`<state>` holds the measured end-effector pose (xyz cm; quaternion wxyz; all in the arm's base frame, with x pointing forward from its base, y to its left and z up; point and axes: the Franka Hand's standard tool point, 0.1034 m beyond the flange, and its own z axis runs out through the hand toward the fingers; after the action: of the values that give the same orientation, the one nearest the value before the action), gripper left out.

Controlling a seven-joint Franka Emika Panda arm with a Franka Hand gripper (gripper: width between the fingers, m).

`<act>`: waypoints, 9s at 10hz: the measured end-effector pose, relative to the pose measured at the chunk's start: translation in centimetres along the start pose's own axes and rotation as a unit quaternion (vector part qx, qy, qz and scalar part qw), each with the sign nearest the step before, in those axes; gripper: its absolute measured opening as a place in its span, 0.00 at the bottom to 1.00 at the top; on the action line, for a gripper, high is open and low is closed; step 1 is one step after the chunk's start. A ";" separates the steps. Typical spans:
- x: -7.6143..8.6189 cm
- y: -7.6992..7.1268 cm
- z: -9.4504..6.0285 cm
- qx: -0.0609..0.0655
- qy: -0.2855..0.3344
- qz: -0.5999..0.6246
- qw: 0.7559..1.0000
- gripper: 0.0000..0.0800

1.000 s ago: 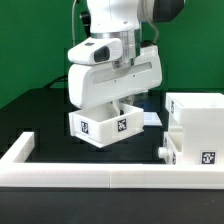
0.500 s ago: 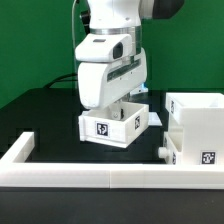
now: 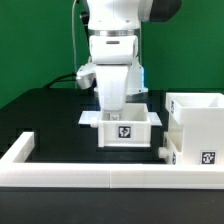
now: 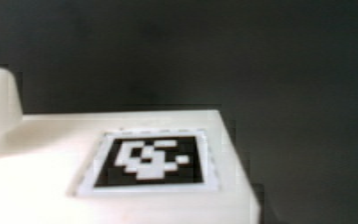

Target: Assemble drawer

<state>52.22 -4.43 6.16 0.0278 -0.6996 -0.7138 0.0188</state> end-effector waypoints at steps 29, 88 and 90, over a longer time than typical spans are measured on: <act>3.4 3.2 0.2 -0.022 0.008 0.002 1.000 0.06; 0.6 8.5 -0.6 0.013 0.085 0.027 0.996 0.81; 1.8 8.5 -0.5 0.015 0.087 0.026 0.996 0.81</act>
Offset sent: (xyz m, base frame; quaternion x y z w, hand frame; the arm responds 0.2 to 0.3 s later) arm 0.0245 0.0098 0.0040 -0.0228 0.0028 -0.0123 0.9997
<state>60.69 -2.44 6.10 0.0998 -0.7166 -0.6896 -0.0311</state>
